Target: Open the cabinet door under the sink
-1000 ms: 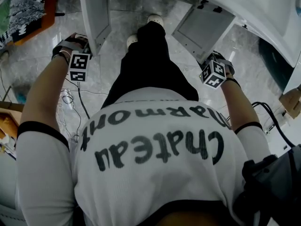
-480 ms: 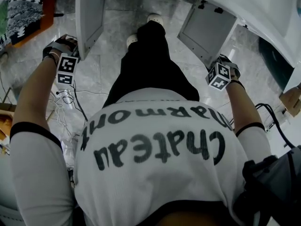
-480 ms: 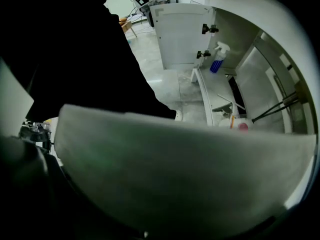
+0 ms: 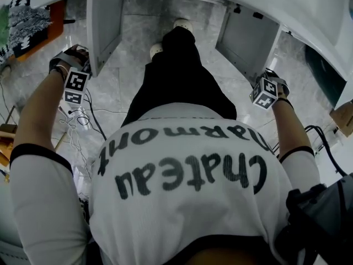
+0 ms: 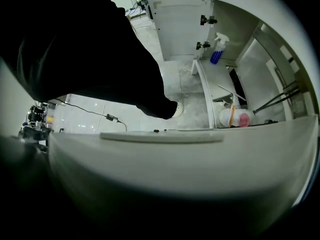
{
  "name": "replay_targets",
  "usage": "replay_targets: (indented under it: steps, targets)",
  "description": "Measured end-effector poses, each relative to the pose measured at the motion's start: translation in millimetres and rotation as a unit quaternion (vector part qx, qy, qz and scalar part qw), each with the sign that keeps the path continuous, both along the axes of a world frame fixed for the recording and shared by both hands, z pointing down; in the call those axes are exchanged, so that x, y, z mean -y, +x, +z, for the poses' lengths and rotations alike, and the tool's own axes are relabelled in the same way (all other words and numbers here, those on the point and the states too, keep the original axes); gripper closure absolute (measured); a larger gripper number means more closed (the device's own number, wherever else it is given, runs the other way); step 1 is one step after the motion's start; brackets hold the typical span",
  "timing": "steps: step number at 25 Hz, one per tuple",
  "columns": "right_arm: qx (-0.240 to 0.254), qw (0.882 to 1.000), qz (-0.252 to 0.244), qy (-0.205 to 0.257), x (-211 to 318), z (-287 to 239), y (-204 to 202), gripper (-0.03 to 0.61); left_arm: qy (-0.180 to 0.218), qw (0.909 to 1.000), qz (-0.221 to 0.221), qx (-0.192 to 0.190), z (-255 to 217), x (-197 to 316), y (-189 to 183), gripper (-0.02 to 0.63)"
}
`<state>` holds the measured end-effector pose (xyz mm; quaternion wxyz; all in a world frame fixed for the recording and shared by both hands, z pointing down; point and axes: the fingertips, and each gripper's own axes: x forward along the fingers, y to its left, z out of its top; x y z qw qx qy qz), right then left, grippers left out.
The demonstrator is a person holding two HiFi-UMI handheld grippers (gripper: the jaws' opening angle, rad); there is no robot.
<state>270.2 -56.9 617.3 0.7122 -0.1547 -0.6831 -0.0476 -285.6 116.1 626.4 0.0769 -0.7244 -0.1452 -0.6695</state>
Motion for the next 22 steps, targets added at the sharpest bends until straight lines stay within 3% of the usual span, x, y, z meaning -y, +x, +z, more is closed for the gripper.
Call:
replay_targets:
  steps: [13,18,22]
  targets:
    - [-0.004,1.000,-0.029,-0.011,3,2,12,0.520,-0.013,0.9985,0.052,-0.011,2,-1,-16,0.476]
    - [-0.010,0.999,-0.027,-0.022,4,1,13,0.518,-0.008,0.9990,0.042,-0.015,2,-1,-14,0.476]
    - [-0.024,0.999,-0.005,-0.039,3,-2,15,0.502,0.015,0.9998,0.006,-0.013,2,3,-2,0.476]
